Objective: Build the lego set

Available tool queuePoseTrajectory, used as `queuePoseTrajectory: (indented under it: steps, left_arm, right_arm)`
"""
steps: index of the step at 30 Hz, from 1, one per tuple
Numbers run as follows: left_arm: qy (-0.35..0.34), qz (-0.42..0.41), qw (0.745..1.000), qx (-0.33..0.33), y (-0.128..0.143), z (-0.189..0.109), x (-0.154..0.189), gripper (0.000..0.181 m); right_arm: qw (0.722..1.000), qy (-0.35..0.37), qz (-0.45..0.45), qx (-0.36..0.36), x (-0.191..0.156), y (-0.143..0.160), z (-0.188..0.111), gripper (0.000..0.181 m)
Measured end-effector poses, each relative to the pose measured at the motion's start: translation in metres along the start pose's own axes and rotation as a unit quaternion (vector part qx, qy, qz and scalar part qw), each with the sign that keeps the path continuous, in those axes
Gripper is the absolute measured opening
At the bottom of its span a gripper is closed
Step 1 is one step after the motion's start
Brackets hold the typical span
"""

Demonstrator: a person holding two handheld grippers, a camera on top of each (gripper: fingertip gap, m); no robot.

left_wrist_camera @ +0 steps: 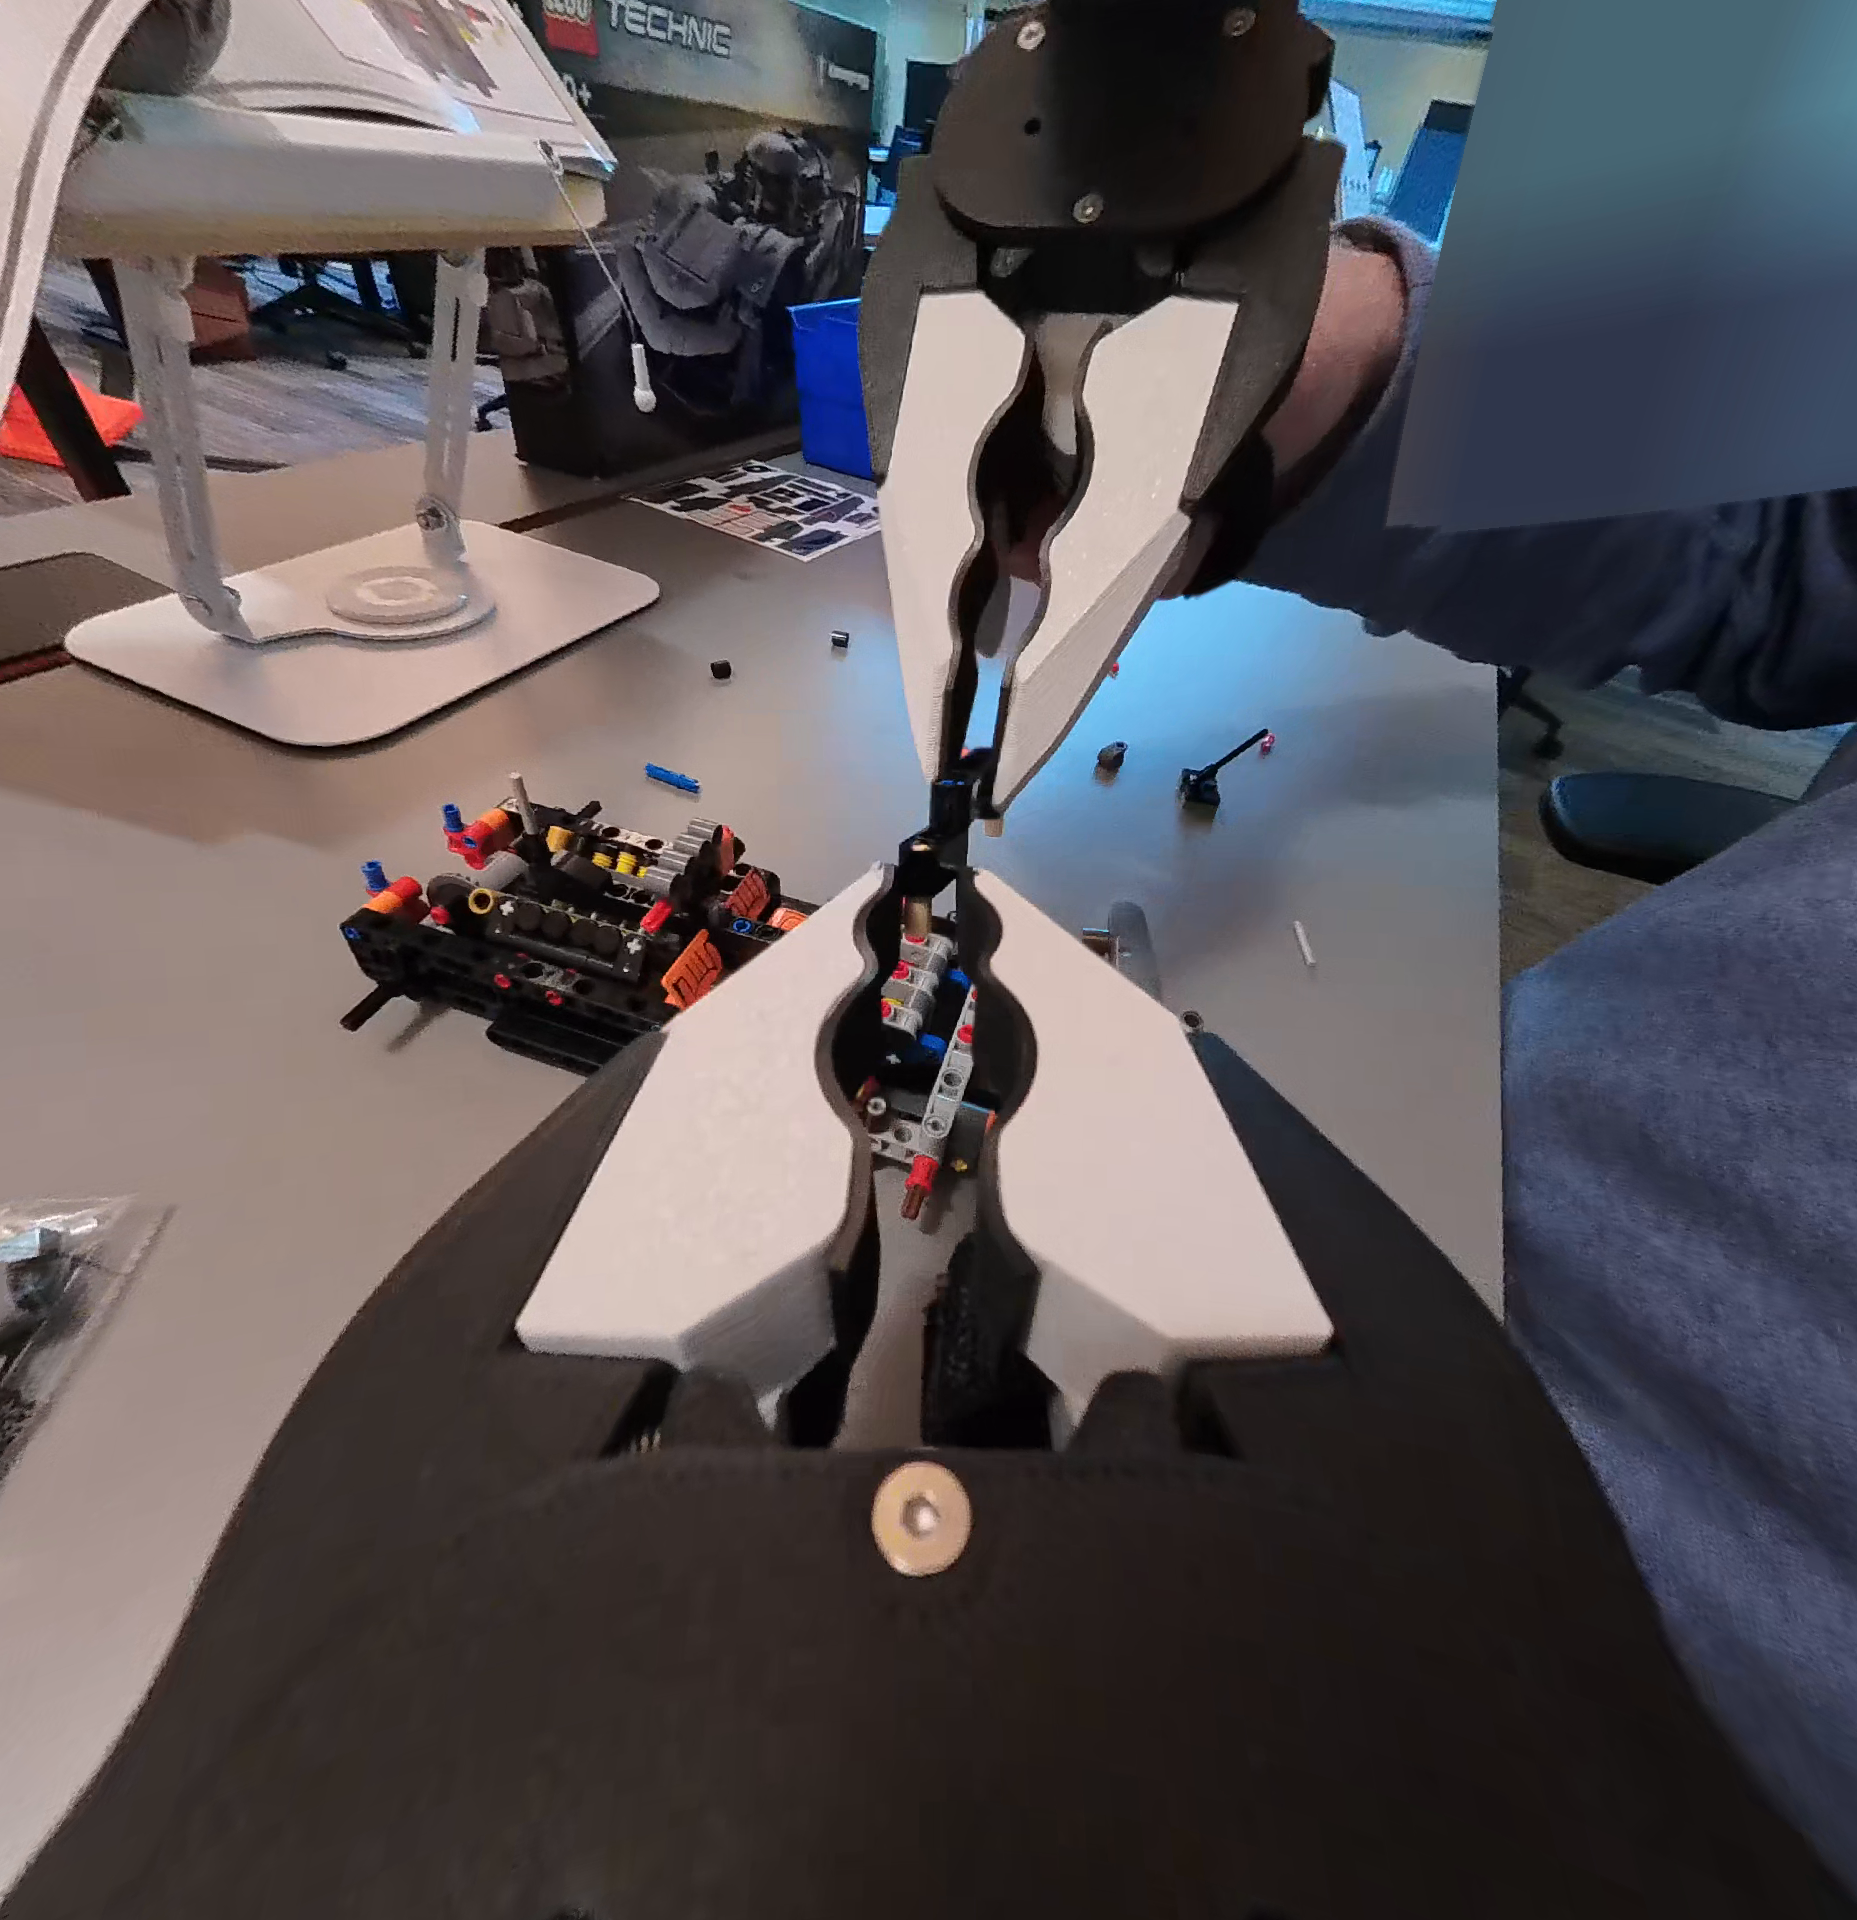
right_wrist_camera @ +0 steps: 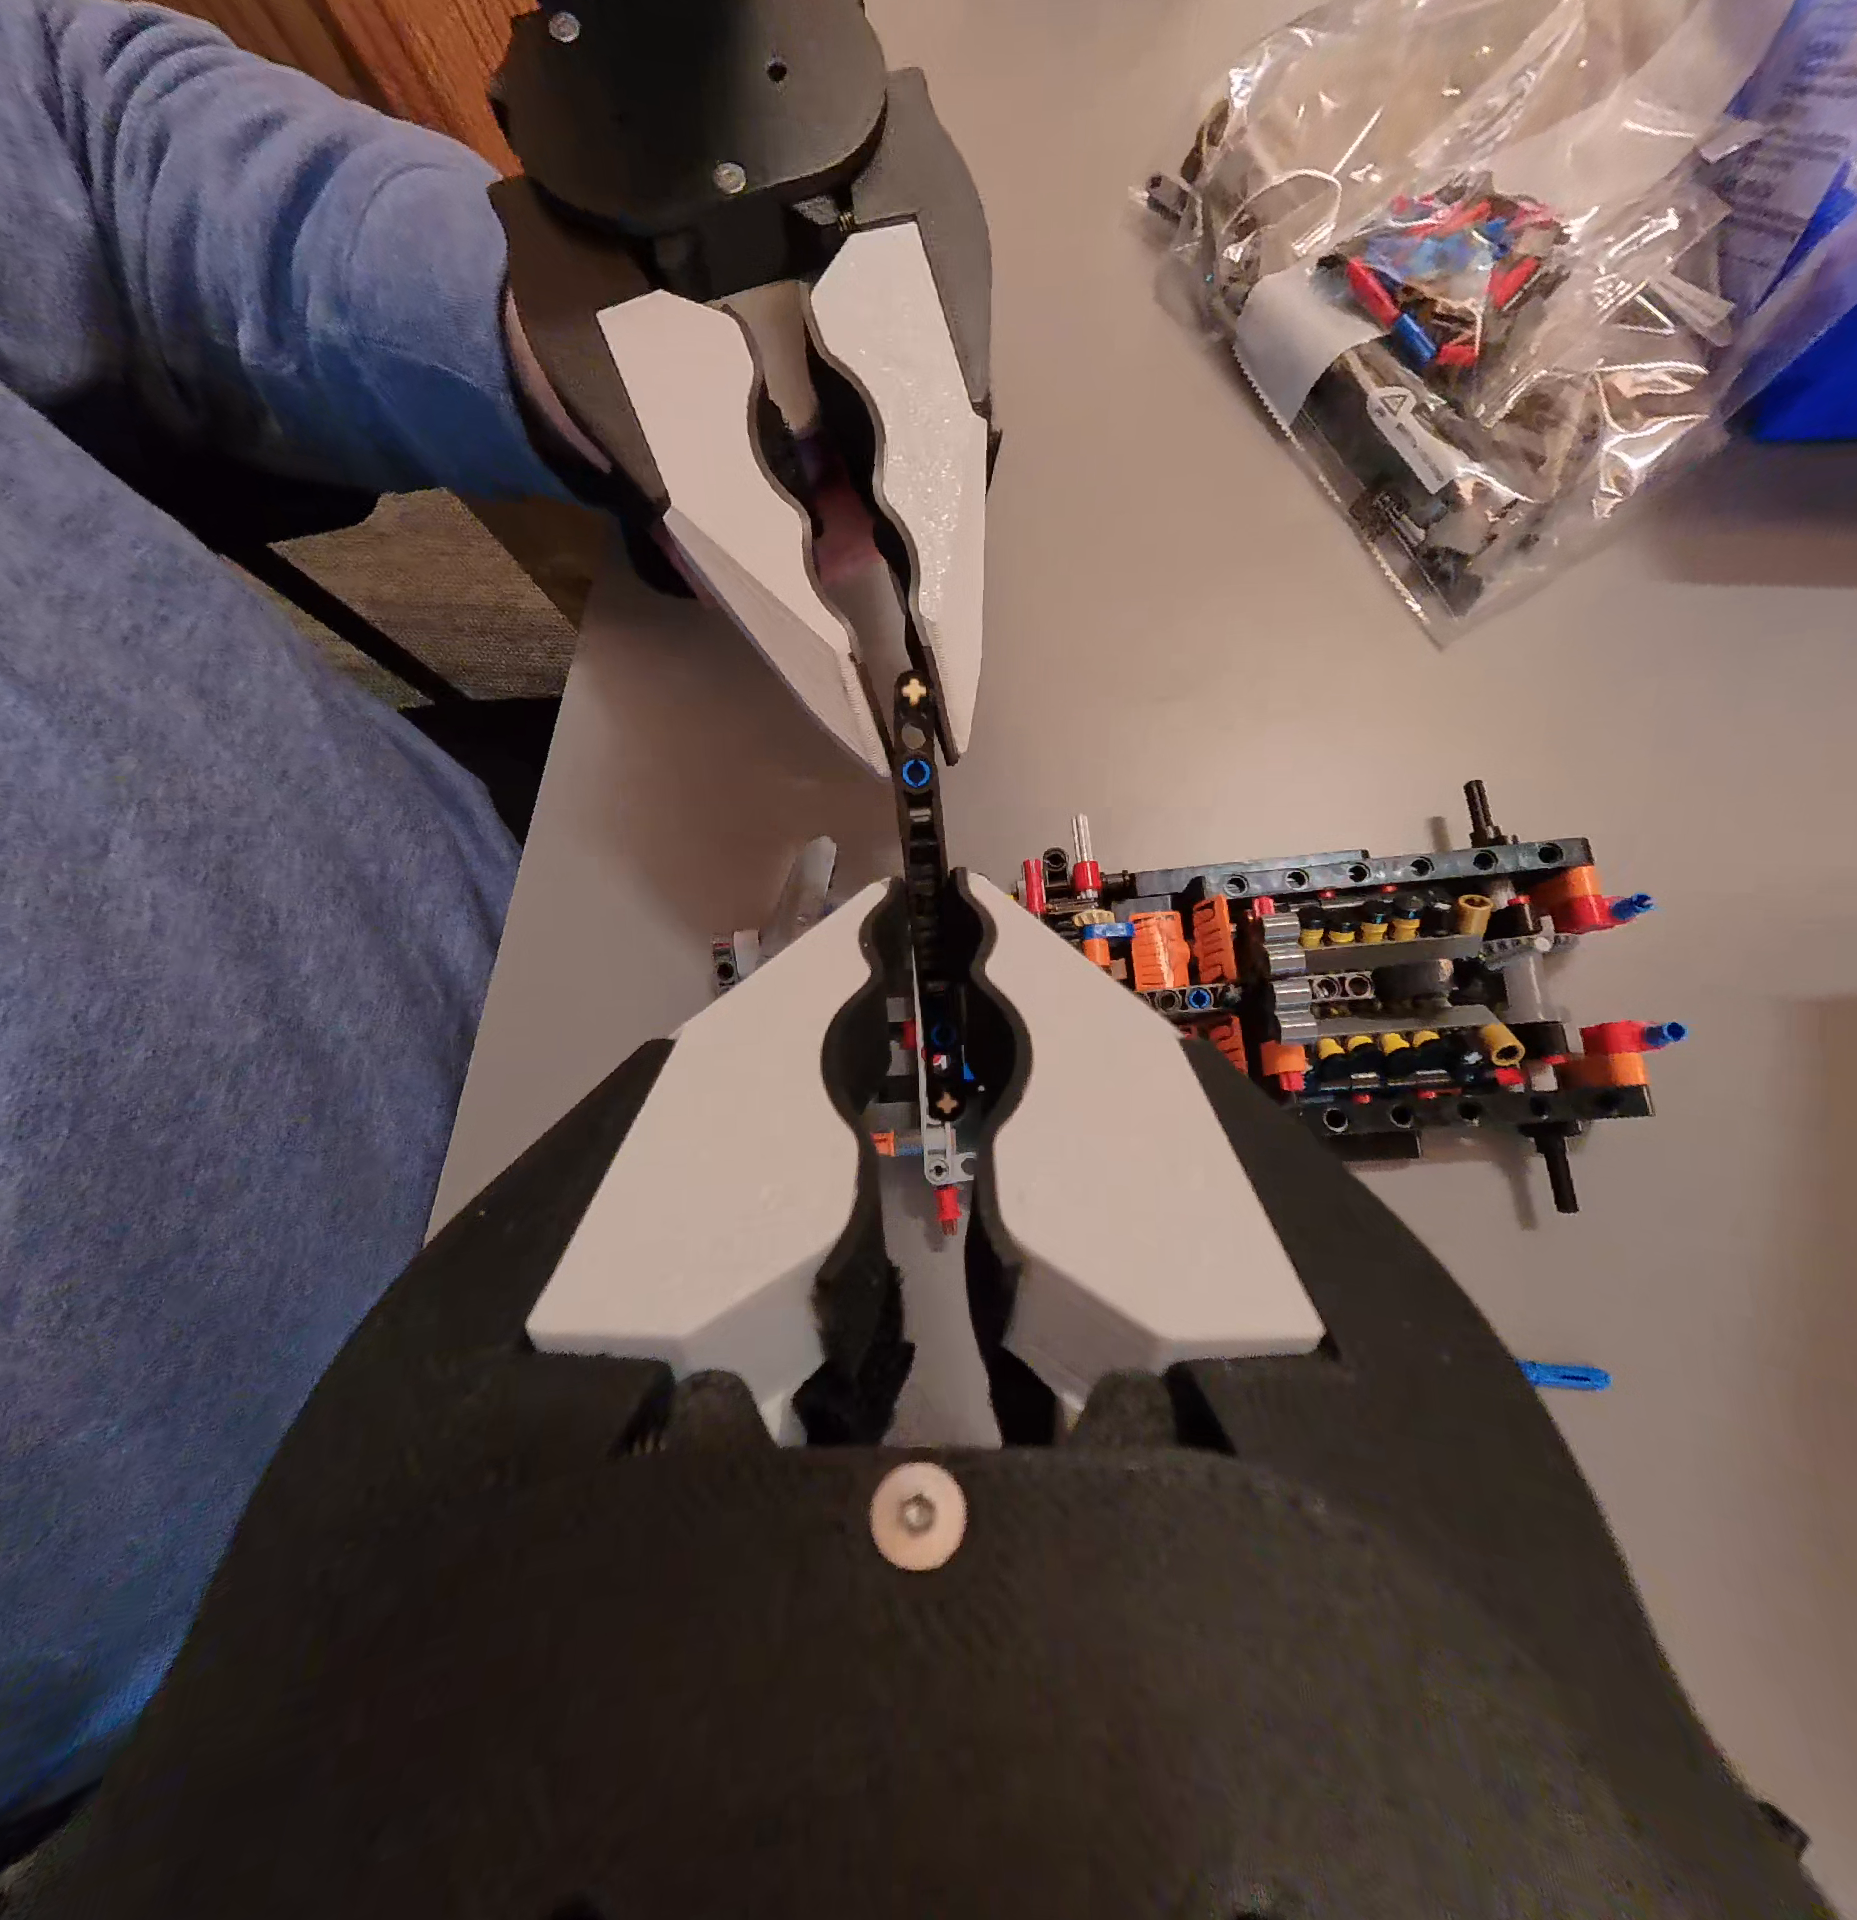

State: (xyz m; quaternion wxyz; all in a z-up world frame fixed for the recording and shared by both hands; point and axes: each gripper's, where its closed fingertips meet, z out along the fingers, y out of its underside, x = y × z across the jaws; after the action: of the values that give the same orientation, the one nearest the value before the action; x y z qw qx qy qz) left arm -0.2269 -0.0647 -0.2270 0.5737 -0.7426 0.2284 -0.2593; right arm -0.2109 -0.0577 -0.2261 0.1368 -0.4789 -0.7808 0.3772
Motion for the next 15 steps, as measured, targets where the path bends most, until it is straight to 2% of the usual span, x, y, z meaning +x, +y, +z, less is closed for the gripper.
queuePoseTrajectory:
  steps: [4,7,11,15]
  left_arm:
    - [-0.007,-0.023,1.0,-0.003,0.003,0.001,-0.004,0.009]
    - [-0.005,-0.056,0.998,-0.032,0.015,-0.001,-0.009,0.027]
    - [0.003,-0.086,0.995,-0.046,0.026,-0.009,-0.012,0.023]
    - [-0.002,-0.076,0.994,-0.079,0.038,-0.008,-0.012,0.018]
  right_arm:
    - [1.0,0.008,0.005,0.005,0.0,0.0,0.0,0.005]
    - [1.0,0.012,0.002,-0.004,0.0,0.006,0.0,0.005]
    - [0.999,0.024,-0.014,-0.044,0.001,0.021,0.004,0.005]
    - [0.994,0.038,-0.041,-0.09,0.002,0.036,0.014,0.005]
